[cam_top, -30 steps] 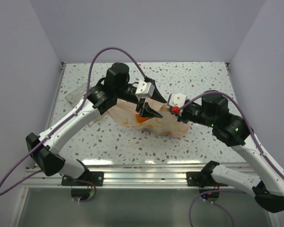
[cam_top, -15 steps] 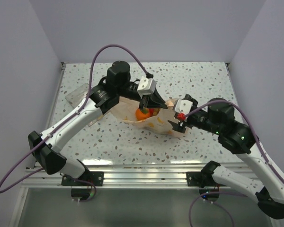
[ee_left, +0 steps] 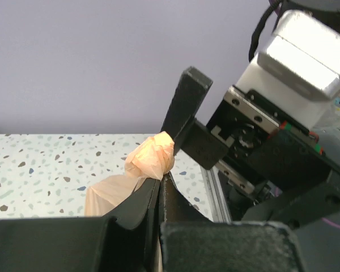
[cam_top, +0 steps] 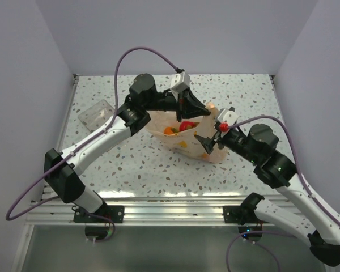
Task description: Place the fake fruits into the plastic bag and tie a complex knot
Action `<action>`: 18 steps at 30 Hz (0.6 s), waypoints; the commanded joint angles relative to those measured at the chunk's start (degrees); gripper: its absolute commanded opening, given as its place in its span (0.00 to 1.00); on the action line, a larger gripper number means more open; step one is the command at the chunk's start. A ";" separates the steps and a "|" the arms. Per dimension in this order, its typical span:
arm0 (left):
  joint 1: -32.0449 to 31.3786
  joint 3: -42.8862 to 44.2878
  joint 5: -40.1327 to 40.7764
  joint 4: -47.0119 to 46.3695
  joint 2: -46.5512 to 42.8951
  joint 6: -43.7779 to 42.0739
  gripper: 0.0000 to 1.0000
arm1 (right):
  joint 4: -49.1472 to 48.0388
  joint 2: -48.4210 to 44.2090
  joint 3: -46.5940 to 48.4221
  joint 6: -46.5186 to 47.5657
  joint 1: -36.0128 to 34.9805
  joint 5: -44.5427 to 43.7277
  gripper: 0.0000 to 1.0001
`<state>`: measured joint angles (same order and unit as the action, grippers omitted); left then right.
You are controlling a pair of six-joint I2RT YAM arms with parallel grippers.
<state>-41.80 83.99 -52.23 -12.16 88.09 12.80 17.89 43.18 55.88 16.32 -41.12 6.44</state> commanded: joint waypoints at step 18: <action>5.31 1.97 16.72 -6.83 -3.79 10.40 0.49 | -22.91 3.76 -6.48 -1.90 3.59 -2.49 0.00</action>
<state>-40.97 84.09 -40.64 -19.05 90.06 22.96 -3.42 47.55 49.15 14.17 -39.09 1.34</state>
